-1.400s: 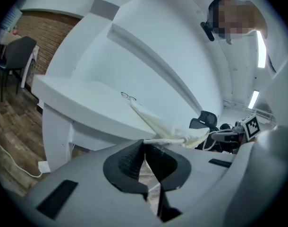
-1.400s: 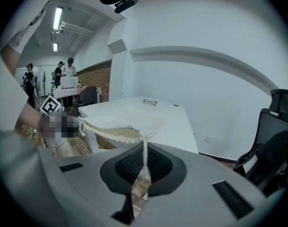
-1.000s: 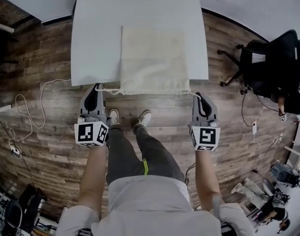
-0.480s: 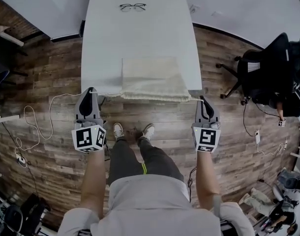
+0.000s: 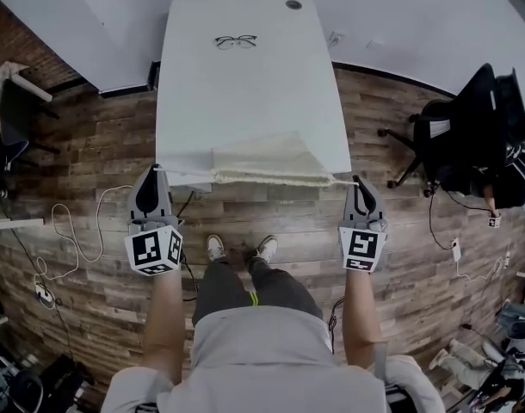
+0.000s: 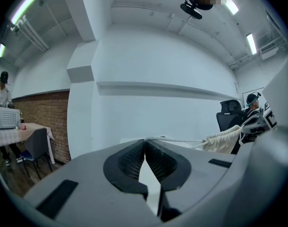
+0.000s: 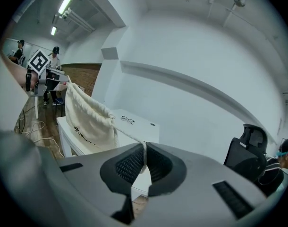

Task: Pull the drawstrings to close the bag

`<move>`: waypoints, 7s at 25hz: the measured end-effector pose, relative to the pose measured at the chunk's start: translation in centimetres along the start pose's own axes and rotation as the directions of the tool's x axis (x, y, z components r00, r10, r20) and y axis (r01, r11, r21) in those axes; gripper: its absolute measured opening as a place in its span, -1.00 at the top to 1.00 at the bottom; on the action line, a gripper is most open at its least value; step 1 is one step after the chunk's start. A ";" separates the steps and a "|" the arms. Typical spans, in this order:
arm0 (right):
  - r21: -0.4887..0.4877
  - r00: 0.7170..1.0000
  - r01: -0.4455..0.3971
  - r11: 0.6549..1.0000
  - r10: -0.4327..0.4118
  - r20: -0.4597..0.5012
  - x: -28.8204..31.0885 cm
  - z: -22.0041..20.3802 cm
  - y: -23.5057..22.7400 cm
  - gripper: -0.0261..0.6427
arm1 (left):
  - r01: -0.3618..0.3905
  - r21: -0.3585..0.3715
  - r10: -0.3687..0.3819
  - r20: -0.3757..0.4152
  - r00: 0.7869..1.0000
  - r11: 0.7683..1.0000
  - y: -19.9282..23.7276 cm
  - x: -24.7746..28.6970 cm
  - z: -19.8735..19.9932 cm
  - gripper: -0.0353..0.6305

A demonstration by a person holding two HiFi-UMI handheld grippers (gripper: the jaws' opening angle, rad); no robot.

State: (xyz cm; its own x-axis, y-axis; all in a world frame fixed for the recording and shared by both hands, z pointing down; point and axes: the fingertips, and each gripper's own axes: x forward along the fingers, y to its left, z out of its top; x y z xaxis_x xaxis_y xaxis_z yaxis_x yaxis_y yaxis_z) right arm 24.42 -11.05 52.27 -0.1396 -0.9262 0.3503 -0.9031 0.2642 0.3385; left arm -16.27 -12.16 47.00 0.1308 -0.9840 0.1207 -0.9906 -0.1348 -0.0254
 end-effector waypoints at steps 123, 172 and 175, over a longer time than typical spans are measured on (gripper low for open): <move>0.199 0.971 0.187 0.962 -0.211 0.112 -7.0 9.1 -7.9 0.82 | -0.075 -0.032 0.079 0.141 0.987 0.997 8.5 -4.6 9.8 0.83; 0.225 0.951 0.233 0.946 -0.270 0.151 -11.7 7.1 -10.2 0.82 | -0.066 -0.065 0.076 0.159 0.984 0.996 6.7 -6.3 9.7 0.83; 0.222 0.951 0.231 0.947 -0.268 0.152 -11.7 6.9 -10.4 0.82 | -0.068 -0.070 0.079 0.157 0.985 0.995 6.6 -6.4 9.6 0.83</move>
State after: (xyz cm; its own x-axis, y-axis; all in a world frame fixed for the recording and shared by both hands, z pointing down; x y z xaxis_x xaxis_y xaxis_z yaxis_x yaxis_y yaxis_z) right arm 32.60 -4.80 38.58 0.0473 -0.9928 0.1101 -0.9780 -0.0236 0.2073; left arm -23.21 -7.91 36.52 0.0574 -0.9976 -0.0386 -0.9976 -0.0588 0.0362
